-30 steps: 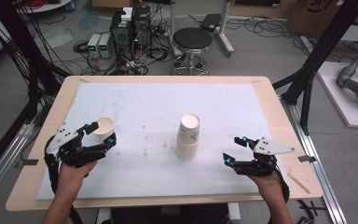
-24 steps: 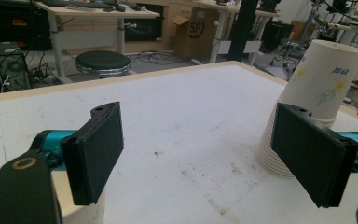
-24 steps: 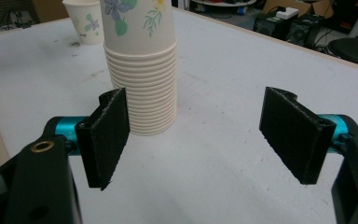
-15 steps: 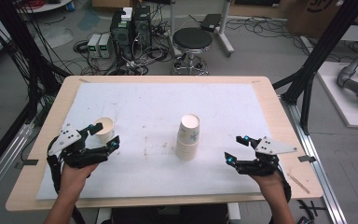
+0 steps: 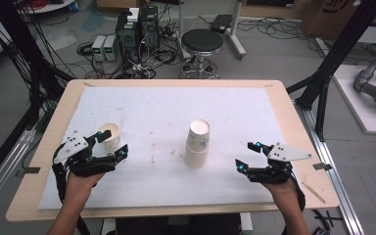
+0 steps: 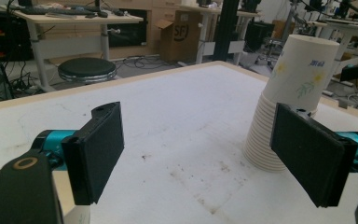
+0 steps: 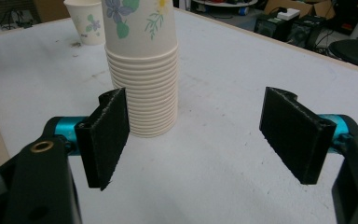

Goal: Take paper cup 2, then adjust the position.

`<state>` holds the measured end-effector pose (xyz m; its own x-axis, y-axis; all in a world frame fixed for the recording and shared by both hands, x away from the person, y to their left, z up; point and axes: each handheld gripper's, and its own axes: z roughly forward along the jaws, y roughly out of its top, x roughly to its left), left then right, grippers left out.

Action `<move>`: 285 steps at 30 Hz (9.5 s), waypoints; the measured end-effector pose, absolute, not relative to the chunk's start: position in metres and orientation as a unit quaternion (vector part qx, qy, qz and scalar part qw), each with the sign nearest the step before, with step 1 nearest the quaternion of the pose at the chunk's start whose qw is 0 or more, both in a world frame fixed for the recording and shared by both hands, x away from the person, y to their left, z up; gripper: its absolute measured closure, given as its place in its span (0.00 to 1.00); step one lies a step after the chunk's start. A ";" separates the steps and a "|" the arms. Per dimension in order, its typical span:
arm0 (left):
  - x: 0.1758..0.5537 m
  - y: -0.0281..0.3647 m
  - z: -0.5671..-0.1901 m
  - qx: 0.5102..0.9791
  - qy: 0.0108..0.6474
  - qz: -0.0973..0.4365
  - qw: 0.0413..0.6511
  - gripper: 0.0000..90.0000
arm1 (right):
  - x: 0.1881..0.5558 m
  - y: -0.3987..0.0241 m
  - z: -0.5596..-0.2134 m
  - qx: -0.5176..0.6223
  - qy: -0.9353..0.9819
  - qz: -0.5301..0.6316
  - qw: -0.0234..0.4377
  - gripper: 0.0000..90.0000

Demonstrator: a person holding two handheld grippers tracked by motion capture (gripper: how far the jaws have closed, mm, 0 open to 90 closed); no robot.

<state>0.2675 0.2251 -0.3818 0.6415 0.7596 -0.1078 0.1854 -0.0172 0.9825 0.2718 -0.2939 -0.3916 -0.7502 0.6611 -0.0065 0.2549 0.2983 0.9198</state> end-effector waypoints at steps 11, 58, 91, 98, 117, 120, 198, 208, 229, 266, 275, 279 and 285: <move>0.264 0.216 -0.388 0.678 0.333 0.219 0.618 0.20 | 0.274 -0.288 -0.383 0.285 0.779 0.530 0.178 0.24; 0.265 0.204 -0.398 0.691 0.295 0.200 0.629 0.19 | 0.352 -0.177 -0.330 0.203 0.849 0.480 0.092 0.22; 0.264 0.198 -0.397 0.696 0.285 0.192 0.631 0.20 | 0.357 -0.180 -0.294 0.200 0.837 0.501 0.091 0.39; 0.263 0.197 -0.396 0.696 0.283 0.189 0.632 0.20 | 0.352 -0.187 -0.271 0.200 0.828 0.514 0.096 0.39; 0.262 0.190 -0.397 0.698 0.278 0.181 0.635 0.20 | 0.335 -0.222 -0.245 0.199 0.812 0.536 0.118 0.41; 0.262 0.190 -0.398 0.696 0.275 0.181 0.638 0.20 | 0.330 -0.231 -0.246 0.201 0.812 0.534 0.124 0.41; 0.248 0.112 -0.402 0.750 0.145 0.077 0.641 0.19 | 0.282 -0.229 -0.365 0.163 0.822 0.543 0.039 0.40; 0.254 0.084 -0.410 0.762 0.139 0.066 0.628 0.19 | 0.280 -0.222 -0.366 0.154 0.826 0.541 0.029 0.40; 0.262 0.059 -0.412 0.773 0.120 0.047 0.621 0.20 | 0.276 -0.213 -0.366 0.137 0.829 0.541 0.014 0.40; 0.260 0.056 -0.394 0.834 0.090 0.045 0.542 0.40 | 0.273 -0.204 -0.368 0.133 0.819 0.557 -0.013 0.20; 0.262 0.054 -0.378 0.886 0.069 0.045 0.457 0.40 | 0.271 -0.200 -0.365 0.110 0.847 0.520 0.006 0.21; 0.265 0.050 -0.375 0.903 0.061 0.044 0.423 0.41 | 0.269 -0.194 -0.362 0.090 0.869 0.487 0.015 0.22; 0.266 0.045 -0.372 0.922 0.042 0.039 0.383 0.41 | 0.271 -0.188 -0.361 0.071 0.891 0.448 0.023 0.24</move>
<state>0.2661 0.0449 -0.3720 0.9933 0.1080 0.0403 0.0477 -0.7036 0.7090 0.2714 -0.1876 -0.3608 -0.9889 0.1469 0.0235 0.1065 0.5884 0.8015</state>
